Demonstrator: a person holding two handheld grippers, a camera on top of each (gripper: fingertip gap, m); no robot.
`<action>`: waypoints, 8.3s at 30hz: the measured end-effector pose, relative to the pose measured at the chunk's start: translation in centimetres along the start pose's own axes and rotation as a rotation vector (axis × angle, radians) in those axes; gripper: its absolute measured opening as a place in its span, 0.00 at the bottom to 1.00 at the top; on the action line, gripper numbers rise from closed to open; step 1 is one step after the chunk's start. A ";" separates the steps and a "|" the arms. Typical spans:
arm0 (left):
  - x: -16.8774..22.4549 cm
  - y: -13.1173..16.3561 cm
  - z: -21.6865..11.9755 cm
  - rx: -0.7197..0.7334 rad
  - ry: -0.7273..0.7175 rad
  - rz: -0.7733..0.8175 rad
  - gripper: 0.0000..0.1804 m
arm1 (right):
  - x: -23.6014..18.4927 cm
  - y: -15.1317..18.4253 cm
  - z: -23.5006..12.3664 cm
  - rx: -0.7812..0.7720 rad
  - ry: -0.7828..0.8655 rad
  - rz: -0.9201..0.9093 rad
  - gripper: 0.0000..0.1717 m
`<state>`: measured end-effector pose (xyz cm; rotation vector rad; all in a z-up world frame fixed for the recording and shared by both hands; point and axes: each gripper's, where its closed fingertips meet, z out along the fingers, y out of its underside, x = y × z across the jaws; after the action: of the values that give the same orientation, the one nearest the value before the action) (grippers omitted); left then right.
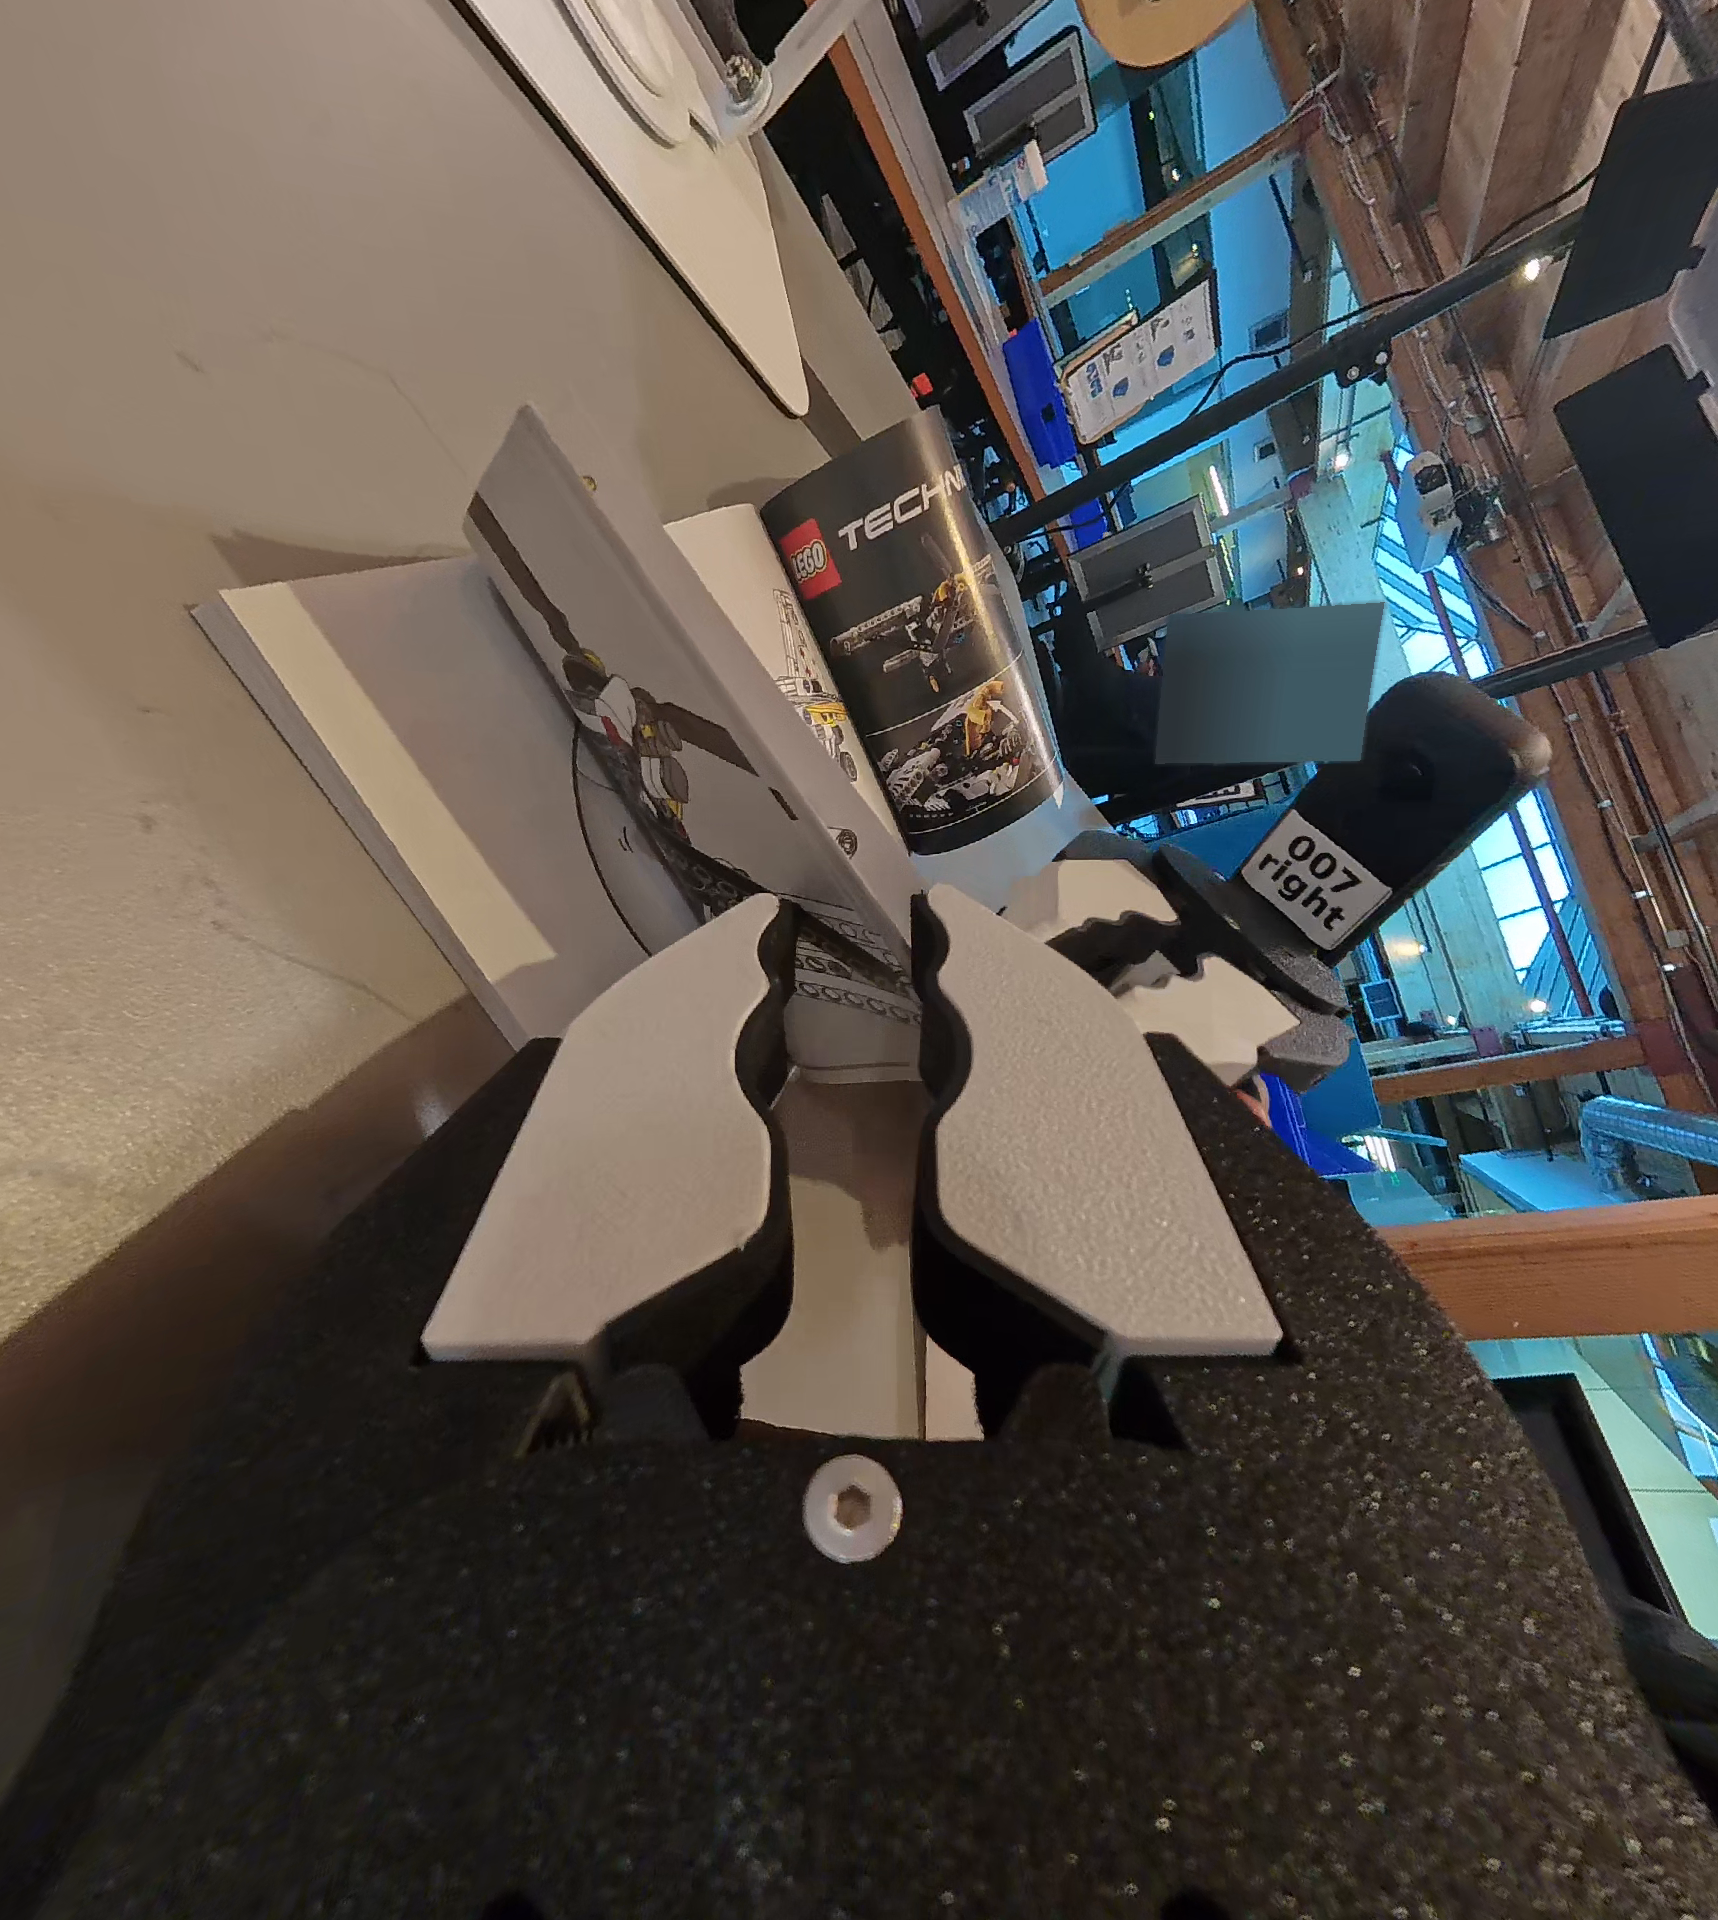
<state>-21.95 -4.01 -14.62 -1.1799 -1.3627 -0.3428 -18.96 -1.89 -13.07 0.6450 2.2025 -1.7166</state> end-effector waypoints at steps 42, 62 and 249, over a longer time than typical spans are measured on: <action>-1.2 1.0 -0.2 -0.066 -0.144 0.089 0.12 | 0.4 -1.6 -0.9 0.162 0.208 -0.180 0.00; -1.6 0.9 -0.5 -0.080 -0.191 0.121 0.12 | -0.7 -0.6 0.6 0.066 0.315 -0.427 0.00; -1.6 1.0 2.8 -0.255 -0.516 0.712 0.33 | 6.4 5.9 -15.4 -0.115 1.129 -0.093 0.16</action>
<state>-23.19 -1.99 -17.06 -1.9665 -1.2384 0.3319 -20.64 15.23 -17.09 1.8331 2.9891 -1.3630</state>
